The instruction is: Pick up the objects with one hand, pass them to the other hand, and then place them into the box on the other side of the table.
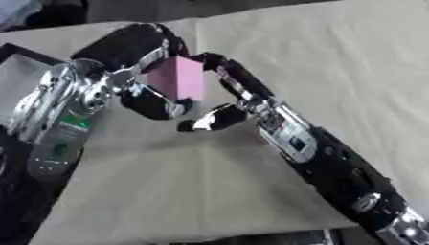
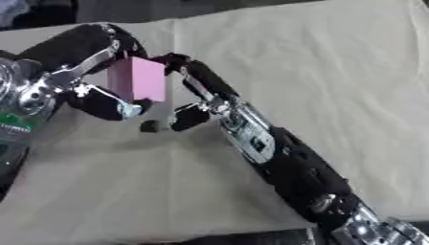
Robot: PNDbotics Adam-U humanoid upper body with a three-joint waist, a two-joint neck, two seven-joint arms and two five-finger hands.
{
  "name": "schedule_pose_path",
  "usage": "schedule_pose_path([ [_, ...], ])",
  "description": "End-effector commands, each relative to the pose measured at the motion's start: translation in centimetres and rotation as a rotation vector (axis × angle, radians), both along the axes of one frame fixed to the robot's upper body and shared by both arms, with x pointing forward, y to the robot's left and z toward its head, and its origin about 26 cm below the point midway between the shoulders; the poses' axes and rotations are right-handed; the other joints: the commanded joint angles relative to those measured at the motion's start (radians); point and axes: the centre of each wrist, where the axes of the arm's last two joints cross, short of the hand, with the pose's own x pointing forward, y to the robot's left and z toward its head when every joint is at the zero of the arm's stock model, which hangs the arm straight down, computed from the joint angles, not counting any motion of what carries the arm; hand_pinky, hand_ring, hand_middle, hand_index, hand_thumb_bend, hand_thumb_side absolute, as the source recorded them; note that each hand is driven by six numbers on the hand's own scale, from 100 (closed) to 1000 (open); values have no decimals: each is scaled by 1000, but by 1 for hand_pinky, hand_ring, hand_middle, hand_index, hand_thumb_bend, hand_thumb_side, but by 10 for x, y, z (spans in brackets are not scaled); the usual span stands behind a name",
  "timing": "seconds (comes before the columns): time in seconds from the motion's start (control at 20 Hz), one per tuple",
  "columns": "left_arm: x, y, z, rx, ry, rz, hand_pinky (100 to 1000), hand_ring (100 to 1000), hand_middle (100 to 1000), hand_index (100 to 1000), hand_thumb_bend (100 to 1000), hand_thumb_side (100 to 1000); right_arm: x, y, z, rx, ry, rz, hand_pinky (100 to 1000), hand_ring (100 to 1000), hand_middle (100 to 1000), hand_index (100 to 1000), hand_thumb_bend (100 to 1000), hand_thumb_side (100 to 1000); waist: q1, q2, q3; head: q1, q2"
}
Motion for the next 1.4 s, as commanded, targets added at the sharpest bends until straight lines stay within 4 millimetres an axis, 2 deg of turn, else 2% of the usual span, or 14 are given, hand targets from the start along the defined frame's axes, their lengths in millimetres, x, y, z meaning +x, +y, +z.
schedule_pose_path([
  [0.05, -2, 12, 12, -29, -47, 24, 677, 591, 484, 376, 201, 100, 2, -6, 12, 6, -32, -14, 829, 738, 773, 868, 814, 335, 5, -41, 1, 10, -2],
  [0.6, -6, 31, 22, -88, -87, 71, 677, 583, 481, 374, 175, 100, 1, -11, 13, -11, -32, -25, 829, 739, 774, 867, 815, 304, 1, -39, 5, 38, -2],
  [0.9, -13, 47, 41, -180, -110, 85, 679, 577, 476, 371, 153, 100, -1, -14, 14, -27, -39, -17, 830, 741, 775, 868, 814, 304, -7, -31, 0, 72, -2],
  [1.4, 5, 82, 52, -259, -14, 220, 675, 565, 468, 367, 106, 100, -4, -16, 22, -38, -58, 3, 830, 741, 773, 863, 814, 303, -16, -21, -16, 100, -2],
])
